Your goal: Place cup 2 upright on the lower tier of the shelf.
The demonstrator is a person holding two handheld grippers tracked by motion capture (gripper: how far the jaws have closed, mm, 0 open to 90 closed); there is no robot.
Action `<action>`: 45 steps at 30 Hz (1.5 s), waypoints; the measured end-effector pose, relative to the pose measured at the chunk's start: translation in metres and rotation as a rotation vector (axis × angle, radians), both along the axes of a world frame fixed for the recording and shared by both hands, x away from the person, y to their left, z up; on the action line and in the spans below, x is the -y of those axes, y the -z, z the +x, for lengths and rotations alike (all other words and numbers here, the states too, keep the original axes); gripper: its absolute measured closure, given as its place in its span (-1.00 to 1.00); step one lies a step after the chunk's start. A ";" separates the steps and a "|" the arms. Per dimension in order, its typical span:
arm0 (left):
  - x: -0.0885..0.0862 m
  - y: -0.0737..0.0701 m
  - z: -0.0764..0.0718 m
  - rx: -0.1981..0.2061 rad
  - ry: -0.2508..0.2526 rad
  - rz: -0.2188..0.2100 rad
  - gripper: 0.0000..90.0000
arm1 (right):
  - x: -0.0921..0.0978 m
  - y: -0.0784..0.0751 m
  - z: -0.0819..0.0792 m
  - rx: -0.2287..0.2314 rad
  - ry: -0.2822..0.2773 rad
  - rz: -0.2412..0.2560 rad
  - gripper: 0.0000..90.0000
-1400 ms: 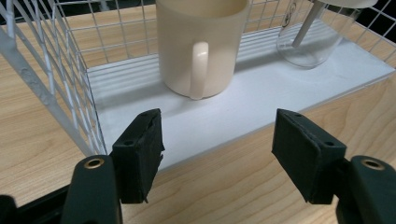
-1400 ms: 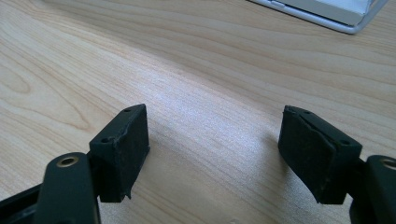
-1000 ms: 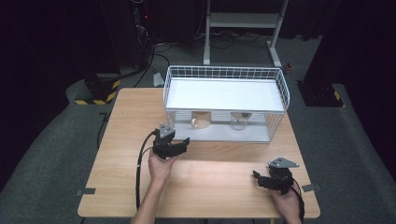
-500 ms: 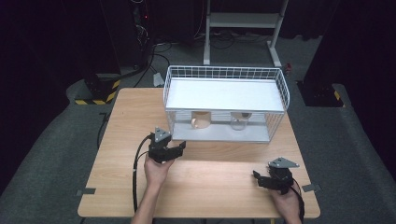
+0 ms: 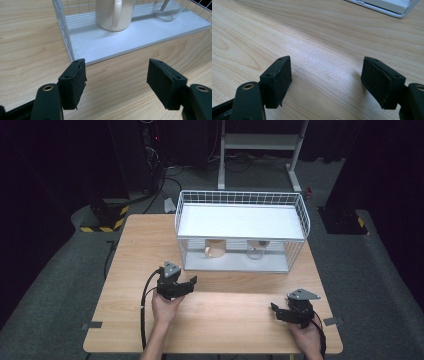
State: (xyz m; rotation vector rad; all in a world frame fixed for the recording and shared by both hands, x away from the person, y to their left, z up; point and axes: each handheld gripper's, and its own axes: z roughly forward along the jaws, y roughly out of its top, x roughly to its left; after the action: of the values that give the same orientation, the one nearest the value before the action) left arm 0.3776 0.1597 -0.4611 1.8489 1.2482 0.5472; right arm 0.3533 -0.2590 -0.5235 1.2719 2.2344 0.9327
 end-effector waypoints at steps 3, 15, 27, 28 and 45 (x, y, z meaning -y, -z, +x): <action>-0.001 0.000 -0.002 0.000 -0.002 0.004 -0.30 | 0.000 0.000 0.000 0.000 0.000 0.000 -0.45; -0.001 0.002 -0.013 0.004 0.000 0.025 -0.31 | 0.000 0.000 0.000 0.000 0.000 0.000 -0.45; -0.005 0.006 -0.023 0.004 -0.019 0.035 -0.34 | 0.000 0.000 0.000 0.000 0.000 0.000 -0.45; -0.005 0.006 -0.023 0.004 -0.019 0.035 -0.34 | 0.000 0.000 0.000 0.000 0.000 0.000 -0.45; -0.011 0.019 -0.032 -0.021 -0.043 0.027 -0.34 | 0.000 0.000 0.000 0.000 0.000 0.000 -0.45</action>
State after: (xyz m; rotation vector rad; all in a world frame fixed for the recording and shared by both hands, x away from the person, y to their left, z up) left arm 0.3454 0.1705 -0.4805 1.8579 1.3035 0.5714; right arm 0.3532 -0.2590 -0.5235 1.2717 2.2341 0.9322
